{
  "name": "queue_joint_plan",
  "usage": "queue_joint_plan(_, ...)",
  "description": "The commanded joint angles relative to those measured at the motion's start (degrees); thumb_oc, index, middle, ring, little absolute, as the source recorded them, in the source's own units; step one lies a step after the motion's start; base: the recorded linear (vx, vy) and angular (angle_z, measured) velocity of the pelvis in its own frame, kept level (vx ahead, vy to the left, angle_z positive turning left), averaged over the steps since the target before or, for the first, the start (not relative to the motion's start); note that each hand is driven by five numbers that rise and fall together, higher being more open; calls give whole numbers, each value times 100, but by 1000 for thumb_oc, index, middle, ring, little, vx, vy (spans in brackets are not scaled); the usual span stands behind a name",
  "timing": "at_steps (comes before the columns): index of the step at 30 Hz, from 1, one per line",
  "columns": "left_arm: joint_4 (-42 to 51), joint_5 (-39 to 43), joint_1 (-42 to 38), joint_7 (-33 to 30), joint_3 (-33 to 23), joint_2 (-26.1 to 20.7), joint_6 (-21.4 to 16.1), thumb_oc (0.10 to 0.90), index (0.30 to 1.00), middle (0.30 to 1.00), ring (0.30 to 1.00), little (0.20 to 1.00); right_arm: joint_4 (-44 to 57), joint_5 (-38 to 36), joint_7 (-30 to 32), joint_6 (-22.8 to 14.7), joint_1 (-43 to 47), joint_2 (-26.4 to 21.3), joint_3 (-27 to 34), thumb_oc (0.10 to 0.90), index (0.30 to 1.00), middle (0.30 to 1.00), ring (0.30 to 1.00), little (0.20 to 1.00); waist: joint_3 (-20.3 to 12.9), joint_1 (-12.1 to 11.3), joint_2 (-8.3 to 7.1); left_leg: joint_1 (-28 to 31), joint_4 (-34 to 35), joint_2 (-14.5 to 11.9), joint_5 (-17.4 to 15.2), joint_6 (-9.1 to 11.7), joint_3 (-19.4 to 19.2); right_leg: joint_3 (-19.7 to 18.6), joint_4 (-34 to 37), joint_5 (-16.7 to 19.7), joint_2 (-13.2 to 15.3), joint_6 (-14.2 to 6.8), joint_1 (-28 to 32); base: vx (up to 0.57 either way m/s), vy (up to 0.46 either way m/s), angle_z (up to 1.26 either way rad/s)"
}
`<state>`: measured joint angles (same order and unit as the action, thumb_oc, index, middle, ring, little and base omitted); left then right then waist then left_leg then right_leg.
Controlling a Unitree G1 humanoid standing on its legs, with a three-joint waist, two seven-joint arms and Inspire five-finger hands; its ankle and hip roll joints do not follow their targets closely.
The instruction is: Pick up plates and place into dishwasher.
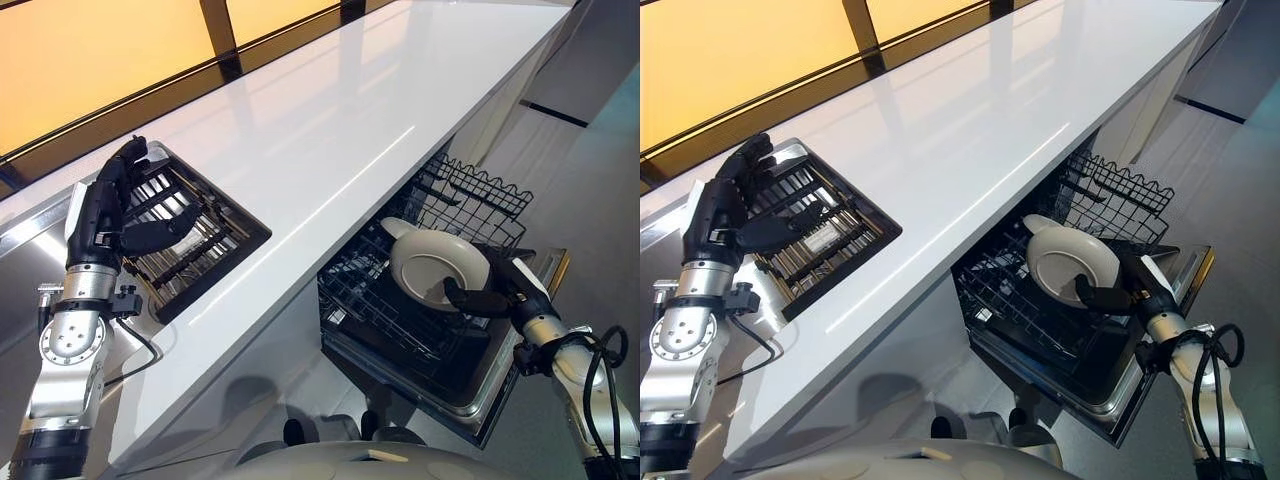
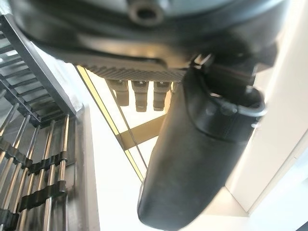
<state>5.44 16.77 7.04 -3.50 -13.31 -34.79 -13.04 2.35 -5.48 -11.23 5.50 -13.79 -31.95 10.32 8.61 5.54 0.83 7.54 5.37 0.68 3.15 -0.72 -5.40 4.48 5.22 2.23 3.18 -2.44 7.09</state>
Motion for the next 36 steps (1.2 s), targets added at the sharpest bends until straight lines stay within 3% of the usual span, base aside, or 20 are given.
queue_joint_plan(1,-67,-53,-389,-327,-489,-344,-780,800,900,900,900,900,518,58,475,-269,519,-79,127,100,300,300,300,200,-157,-38,16,98,-37,298,-636,-144,-156,398,-507,-468,-310,-268,-181,0,0,0)
queue_joint_plan(5,-39,-101,-390,-454,-421,-263,-765,800,900,900,900,900,472,392,863,-159,568,69,-120,100,300,300,300,200,-129,-57,37,105,-37,304,-635,-153,-143,400,-518,-475,-305,-267,-180,0,0,0)
queue_joint_plan(16,-46,-256,-590,-781,-34,-72,-620,800,900,900,900,900,-141,1932,1767,136,1042,339,-1523,100,300,300,300,200,-55,-242,121,137,-37,324,-612,-173,-34,508,-579,-535,-258,-240,-130,3,1,1)
queue_joint_plan(22,-12,-251,-698,-805,108,-60,-517,800,900,900,900,900,-388,2729,2191,193,1296,301,-1982,100,300,300,300,200,-27,-337,157,139,-37,344,-602,-174,59,571,-610,-568,-237,-236,-105,12,2,7)
queue_joint_plan(31,-15,-175,-825,-711,275,-60,-440,800,900,900,900,900,-804,3176,2432,480,1561,290,-2528,100,300,300,300,200,-27,-443,184,139,-37,359,-590,-172,154,628,-617,-602,-224,-221,-73,13,1,8)
queue_joint_plan(33,-3,-158,-833,-679,302,-59,-432,800,900,900,900,900,-946,3277,2418,565,1604,290,-2633,487,632,632,632,587,-24,-463,185,147,-37,358,-592,-172,168,641,-622,-610,-221,-223,-63,0,0,0)
queue_joint_plan(34,27,-143,-840,-670,308,-67,-400,800,900,900,900,900,-956,3303,2399,584,1611,288,-2660,800,900,900,900,900,-25,-472,187,148,-37,359,-590,-171,174,649,-616,-613,-220,-220,-53,0,0,0)
queue_joint_plan(36,59,-141,-843,-640,324,-63,-376,800,900,900,900,900,-985,3234,2391,562,1631,296,-2715,800,900,900,900,900,-11,-487,179,160,-37,361,-588,-173,191,658,-620,-617,-224,-211,-38,10,-4,2)
